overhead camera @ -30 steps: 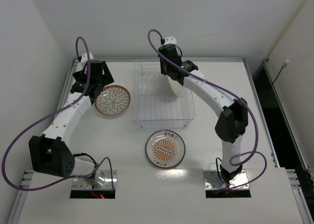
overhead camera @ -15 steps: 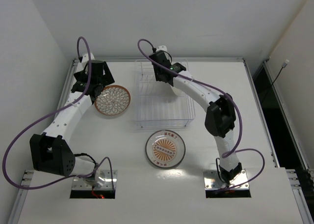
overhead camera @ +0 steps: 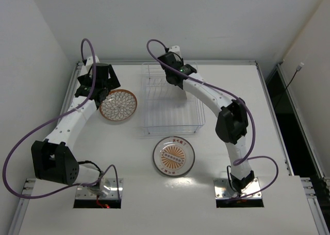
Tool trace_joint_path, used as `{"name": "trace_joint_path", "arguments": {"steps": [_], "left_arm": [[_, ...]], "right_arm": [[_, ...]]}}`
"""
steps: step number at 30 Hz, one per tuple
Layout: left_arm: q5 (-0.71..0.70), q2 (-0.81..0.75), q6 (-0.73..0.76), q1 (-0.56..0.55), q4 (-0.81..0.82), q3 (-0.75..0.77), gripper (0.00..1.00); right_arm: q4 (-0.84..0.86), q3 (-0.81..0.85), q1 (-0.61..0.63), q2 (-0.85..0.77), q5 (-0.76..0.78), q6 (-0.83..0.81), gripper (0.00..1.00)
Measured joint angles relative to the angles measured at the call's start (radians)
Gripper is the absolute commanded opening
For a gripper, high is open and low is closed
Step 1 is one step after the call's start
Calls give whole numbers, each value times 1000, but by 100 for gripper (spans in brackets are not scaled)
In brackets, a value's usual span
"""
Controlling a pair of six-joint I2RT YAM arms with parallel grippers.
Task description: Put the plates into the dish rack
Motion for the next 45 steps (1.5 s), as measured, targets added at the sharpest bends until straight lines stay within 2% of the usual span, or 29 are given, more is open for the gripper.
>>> {"name": "trace_joint_path", "arguments": {"steps": [14, 18, 21, 41, 45], "left_arm": [[0, 0, 0, 0, 0, 0, 100], [0, 0, 0, 0, 0, 0, 100], [0, 0, 0, 0, 0, 0, 100], [0, 0, 0, 0, 0, 0, 100], [0, 0, 0, 0, 0, 0, 100]], "right_arm": [[-13, 0, -10, 0, 67, 39, 35], [-11, 0, -10, 0, 65, 47, 46], [-5, 0, -9, 0, 55, 53, 52], [90, -11, -15, -70, -86, -5, 54], [126, -89, -15, -119, -126, -16, 54]]}}
